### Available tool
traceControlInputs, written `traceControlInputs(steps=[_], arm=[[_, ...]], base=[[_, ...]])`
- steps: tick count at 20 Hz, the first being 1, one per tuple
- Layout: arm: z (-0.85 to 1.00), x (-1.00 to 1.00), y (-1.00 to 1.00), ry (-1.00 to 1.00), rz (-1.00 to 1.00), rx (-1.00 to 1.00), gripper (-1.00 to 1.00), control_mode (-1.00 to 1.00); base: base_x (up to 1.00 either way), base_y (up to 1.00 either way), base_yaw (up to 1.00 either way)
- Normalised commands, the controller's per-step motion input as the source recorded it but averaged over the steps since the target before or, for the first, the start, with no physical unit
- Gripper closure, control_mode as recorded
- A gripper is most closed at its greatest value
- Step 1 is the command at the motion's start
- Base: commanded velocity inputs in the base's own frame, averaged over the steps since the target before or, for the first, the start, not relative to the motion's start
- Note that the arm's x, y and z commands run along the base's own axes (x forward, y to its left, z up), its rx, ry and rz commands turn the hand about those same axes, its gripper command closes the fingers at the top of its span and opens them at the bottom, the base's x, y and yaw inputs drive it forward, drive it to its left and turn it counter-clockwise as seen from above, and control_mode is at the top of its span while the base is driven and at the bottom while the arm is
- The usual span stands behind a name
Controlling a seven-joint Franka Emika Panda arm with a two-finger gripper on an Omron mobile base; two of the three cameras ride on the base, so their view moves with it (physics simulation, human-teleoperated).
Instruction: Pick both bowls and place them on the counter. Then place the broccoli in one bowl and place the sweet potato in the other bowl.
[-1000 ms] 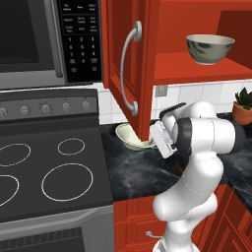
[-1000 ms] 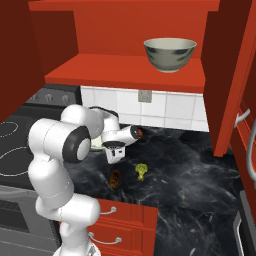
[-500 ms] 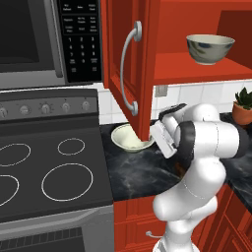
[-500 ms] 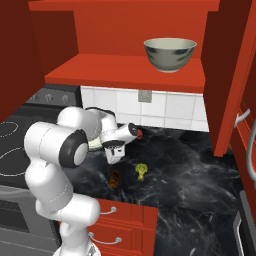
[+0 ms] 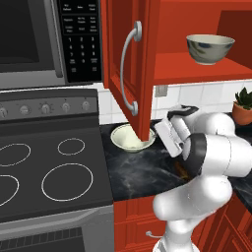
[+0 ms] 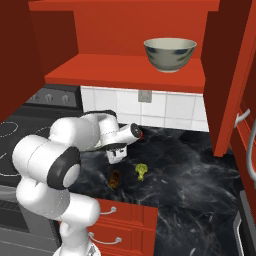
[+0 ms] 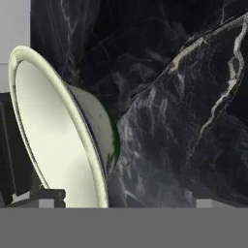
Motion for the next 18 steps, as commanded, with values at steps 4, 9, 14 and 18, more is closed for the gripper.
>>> traceControlInputs(steps=[4, 9, 14, 18], arm=[[0.32, -0.44, -0.16, -0.13, 0.0, 0.0, -1.0, -1.0], [0.4, -0.42, -0.12, -0.14, 0.0, 0.0, -1.0, -1.0], [0.46, -0.39, -0.14, -0.04, 0.0, 0.0, -1.0, -1.0], [0.45, -0.4, -0.1, -0.02, 0.0, 0.0, -1.0, -1.0]], base=[[0.0, 0.0, 0.0], [0.0, 0.0, 0.0], [0.0, 0.0, 0.0], [0.0, 0.0, 0.0]])
